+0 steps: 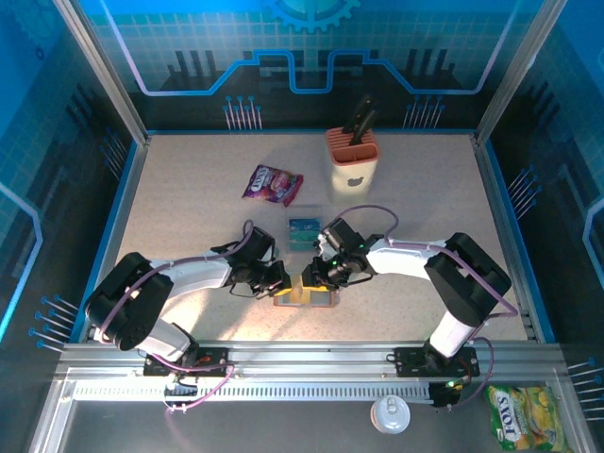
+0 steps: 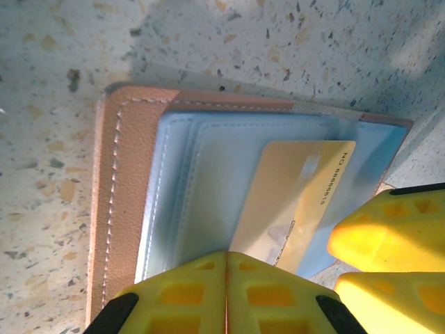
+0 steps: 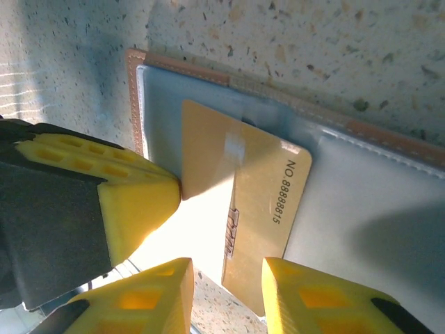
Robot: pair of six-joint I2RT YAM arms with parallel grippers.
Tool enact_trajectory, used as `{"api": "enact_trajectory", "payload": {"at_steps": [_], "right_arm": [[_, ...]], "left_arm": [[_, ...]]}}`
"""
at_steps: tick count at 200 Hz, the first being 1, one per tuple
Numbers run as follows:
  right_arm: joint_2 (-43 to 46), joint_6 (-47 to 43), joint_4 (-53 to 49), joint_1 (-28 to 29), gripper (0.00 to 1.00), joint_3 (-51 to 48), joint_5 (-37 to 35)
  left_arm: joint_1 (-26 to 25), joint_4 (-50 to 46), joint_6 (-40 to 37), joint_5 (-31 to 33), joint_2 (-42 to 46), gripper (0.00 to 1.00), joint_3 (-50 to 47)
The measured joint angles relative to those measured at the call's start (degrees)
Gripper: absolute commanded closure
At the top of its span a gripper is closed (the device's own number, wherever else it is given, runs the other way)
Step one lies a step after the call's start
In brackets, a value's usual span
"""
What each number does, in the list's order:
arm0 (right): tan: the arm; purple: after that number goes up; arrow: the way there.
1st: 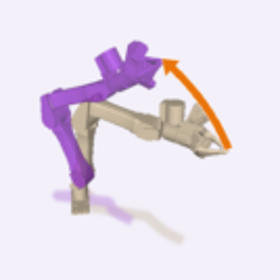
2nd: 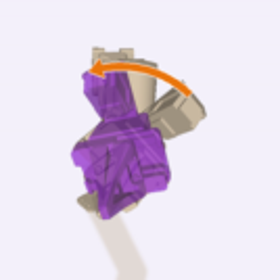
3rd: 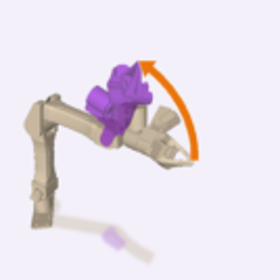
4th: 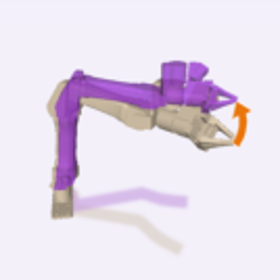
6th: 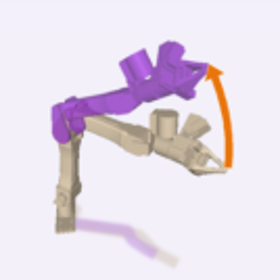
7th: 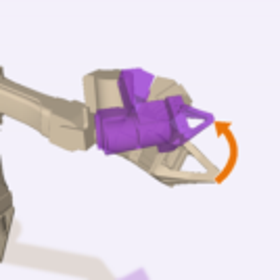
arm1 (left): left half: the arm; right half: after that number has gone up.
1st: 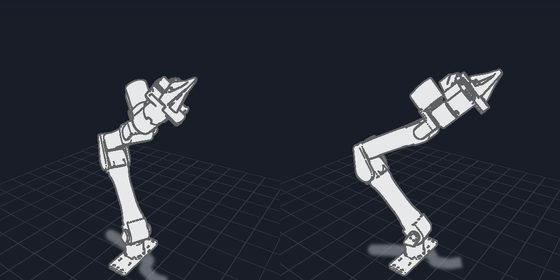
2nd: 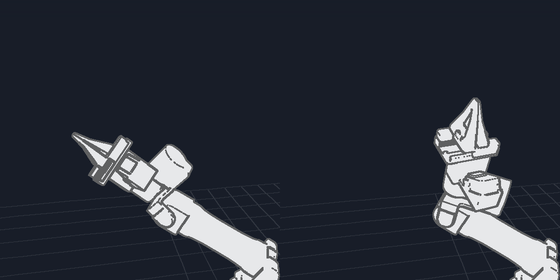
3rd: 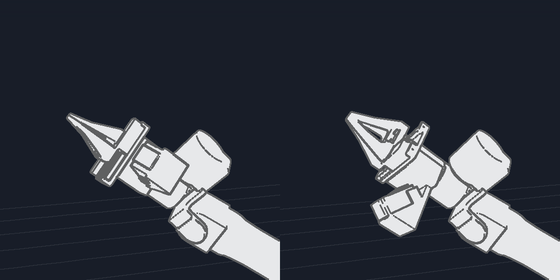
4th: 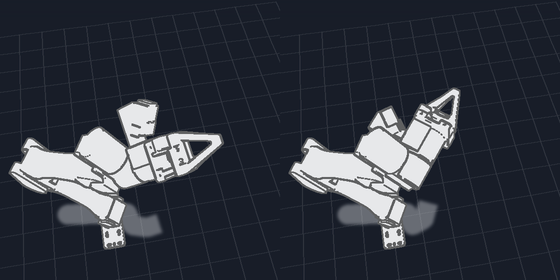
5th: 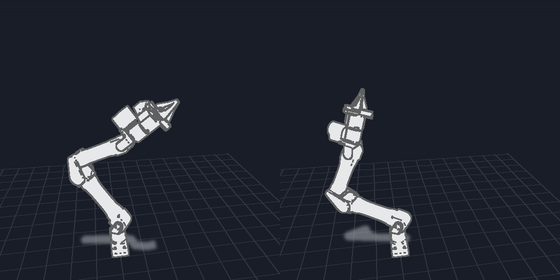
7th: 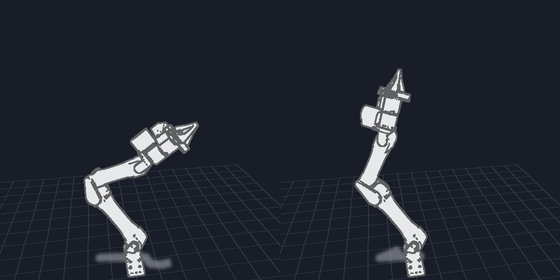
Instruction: Take the credit cards out of the card holder
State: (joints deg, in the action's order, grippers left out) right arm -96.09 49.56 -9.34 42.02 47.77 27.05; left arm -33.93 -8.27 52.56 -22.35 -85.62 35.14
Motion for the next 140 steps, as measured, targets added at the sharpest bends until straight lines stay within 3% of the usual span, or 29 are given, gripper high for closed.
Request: {"api": "enact_trajectory", "payload": {"at_steps": [95,140], "right_arm": [[-2.19,1.05,1.6,-0.2,0.69,-0.85,0.85],[-2.19,2.58,4.04,-0.22,0.78,-1.31,2.14]], "left_arm": [[0.0,-0.02,-0.02,0.0,0.0,0.91,0.0],[0.0,-0.02,-0.02,0.0,0.0,0.91,0.0]]}}
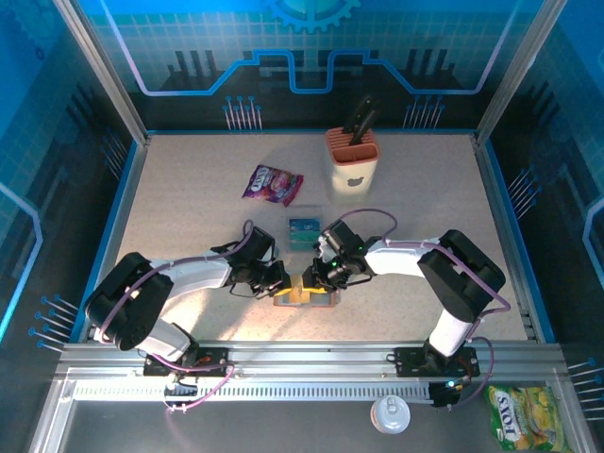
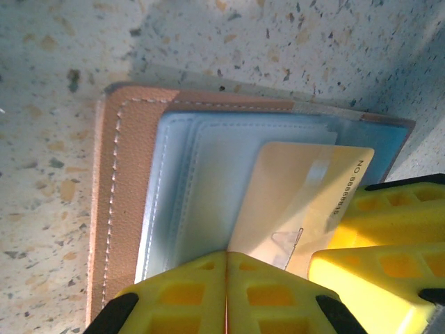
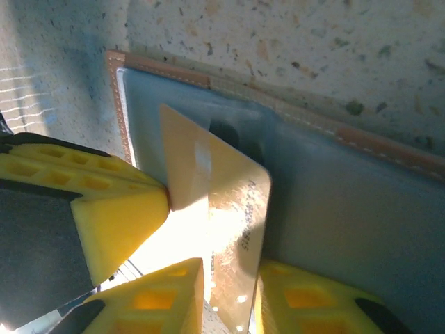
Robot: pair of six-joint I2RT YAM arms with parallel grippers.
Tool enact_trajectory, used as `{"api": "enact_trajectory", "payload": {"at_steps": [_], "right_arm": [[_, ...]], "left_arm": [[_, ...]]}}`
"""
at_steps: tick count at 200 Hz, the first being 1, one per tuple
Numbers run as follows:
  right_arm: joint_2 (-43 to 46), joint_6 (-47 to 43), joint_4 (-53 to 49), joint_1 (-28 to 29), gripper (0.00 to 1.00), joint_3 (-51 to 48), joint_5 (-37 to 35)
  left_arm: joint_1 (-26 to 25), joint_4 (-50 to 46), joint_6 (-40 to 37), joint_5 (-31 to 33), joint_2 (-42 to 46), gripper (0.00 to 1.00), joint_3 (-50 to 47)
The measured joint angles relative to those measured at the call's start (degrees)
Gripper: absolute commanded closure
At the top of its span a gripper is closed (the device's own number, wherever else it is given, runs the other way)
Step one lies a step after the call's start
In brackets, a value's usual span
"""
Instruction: Take the credit cards out of the card holder
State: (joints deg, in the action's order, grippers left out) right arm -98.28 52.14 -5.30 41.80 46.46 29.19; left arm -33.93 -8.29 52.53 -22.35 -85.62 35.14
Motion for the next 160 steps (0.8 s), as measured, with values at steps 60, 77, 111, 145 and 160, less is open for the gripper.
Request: {"api": "enact_trajectory", "payload": {"at_steps": [60,77,111,145,160], "right_arm": [[0.02,1.05,1.4,-0.15,0.89,-0.74,0.28],[0.2,1.05,1.62,-0.28,0.9,-0.87,0.7],[1.75,1.01,2.47,-0.55,0.91,-2.14,0.87],[4.83,0.81,1.73,-1.44,0.92,-3.76,0.81],[5.99,0.5,0.66,-1.7,0.93,-3.85,0.61]], "left_arm": [[0.0,-0.02,0.0,0.0,-0.07,0.91,0.02],[0.0,-0.07,0.0,0.0,-0.07,0.91,0.02],[0.0,-0.02,0.0,0.0,-0.07,0.91,0.02],[0.0,-0.02,0.0,0.0,-0.07,0.91,0.02],[0.0,-0.02,0.0,0.0,-0.07,0.91,0.02]]}}
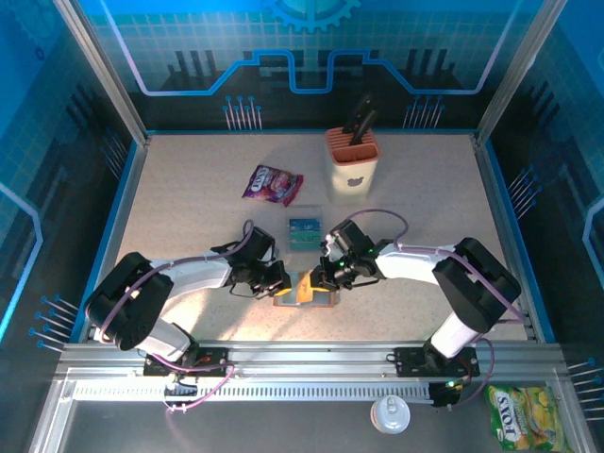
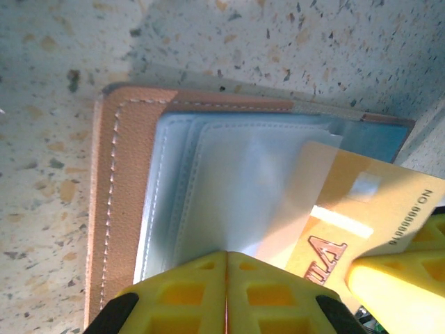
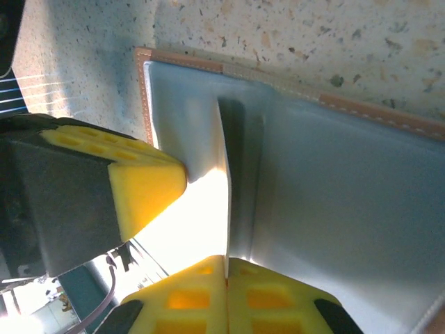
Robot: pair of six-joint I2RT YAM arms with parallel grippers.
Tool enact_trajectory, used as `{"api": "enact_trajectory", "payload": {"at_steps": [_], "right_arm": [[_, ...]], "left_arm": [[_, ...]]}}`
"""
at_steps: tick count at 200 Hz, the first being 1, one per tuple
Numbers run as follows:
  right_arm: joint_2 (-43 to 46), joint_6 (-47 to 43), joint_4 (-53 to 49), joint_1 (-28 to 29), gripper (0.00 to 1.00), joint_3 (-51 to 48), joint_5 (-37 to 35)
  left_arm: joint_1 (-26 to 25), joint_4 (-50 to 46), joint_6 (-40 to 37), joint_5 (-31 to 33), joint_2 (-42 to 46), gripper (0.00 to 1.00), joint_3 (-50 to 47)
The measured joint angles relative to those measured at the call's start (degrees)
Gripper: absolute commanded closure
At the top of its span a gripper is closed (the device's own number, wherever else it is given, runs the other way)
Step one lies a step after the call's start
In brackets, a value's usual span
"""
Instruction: Take the credit cards out of the card holder
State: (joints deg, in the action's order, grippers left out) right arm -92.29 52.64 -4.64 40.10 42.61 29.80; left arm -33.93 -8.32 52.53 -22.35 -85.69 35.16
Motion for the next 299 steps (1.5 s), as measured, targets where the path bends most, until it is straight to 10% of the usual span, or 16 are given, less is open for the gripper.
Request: {"api": "enact_trajectory", "payload": {"at_steps": [75,163,299], "right_arm": [[2.93,-11.1,-14.95,-0.52,0.99,5.07,-4.52],[1.42,-53.11,-41.29,-0.76,1.0,26.32,-15.06],[-25.16,-92.89,-63.67,-5.55,1.0,72.81,-27.58]], "left_arm": [[0.0,-0.04,0.02,0.09,0.26,0.88,0.0],[0.0,-0.83,0.02,3.1,4.02,0.84,0.07],[2.29,-3.41,0.02,5.09,8.66,0.84,-0.07]]}}
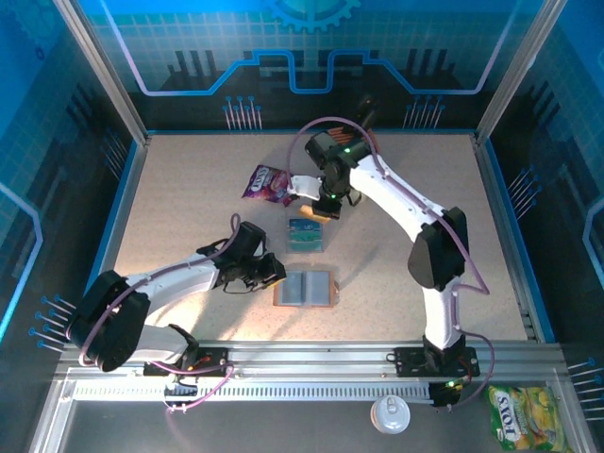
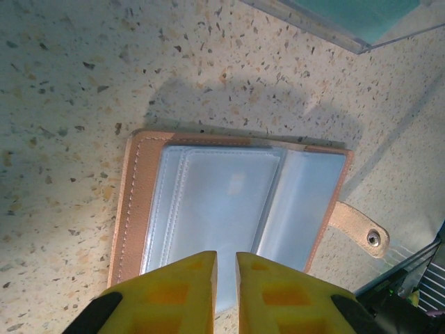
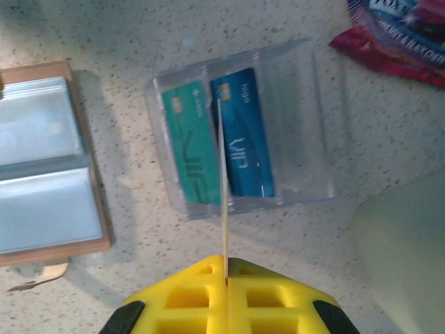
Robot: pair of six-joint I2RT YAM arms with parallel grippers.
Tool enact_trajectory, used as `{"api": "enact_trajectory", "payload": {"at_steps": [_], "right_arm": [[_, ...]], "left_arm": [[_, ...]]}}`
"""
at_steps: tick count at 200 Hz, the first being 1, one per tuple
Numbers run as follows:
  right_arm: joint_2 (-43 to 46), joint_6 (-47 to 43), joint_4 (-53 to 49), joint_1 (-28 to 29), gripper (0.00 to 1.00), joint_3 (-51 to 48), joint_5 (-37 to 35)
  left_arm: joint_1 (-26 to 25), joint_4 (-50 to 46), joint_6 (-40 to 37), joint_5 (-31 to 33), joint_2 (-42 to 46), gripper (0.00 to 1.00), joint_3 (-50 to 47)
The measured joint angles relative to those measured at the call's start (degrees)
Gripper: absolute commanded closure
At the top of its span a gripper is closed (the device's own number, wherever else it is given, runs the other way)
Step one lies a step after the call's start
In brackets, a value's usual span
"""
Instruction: Take the credit cards out of the card holder
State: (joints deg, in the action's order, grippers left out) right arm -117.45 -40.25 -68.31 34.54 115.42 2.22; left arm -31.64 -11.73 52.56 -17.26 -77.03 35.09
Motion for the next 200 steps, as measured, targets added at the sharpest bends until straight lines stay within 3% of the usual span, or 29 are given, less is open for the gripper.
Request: {"api": "enact_trajectory", "payload": {"at_steps": [60,136,200], "right_arm": [[-14.29,-3.91,-6.93,-1.42,1.0,18.29,1.75],[-22.05,-6.58,-10.12,-2.38,1.0,24.04,3.43],[-23.1,-7.43,-10.97,-2.36,1.0,24.55,5.7]], "left_arm": [[0.59,-0.02,0.0,0.13,1.86,0.84,-1.7],[1.16,-0.02,0.0,0.13,1.88,0.84,-2.49],[1.6,-0.07,0.0,0.15,3.34,0.83,-2.6]]}}
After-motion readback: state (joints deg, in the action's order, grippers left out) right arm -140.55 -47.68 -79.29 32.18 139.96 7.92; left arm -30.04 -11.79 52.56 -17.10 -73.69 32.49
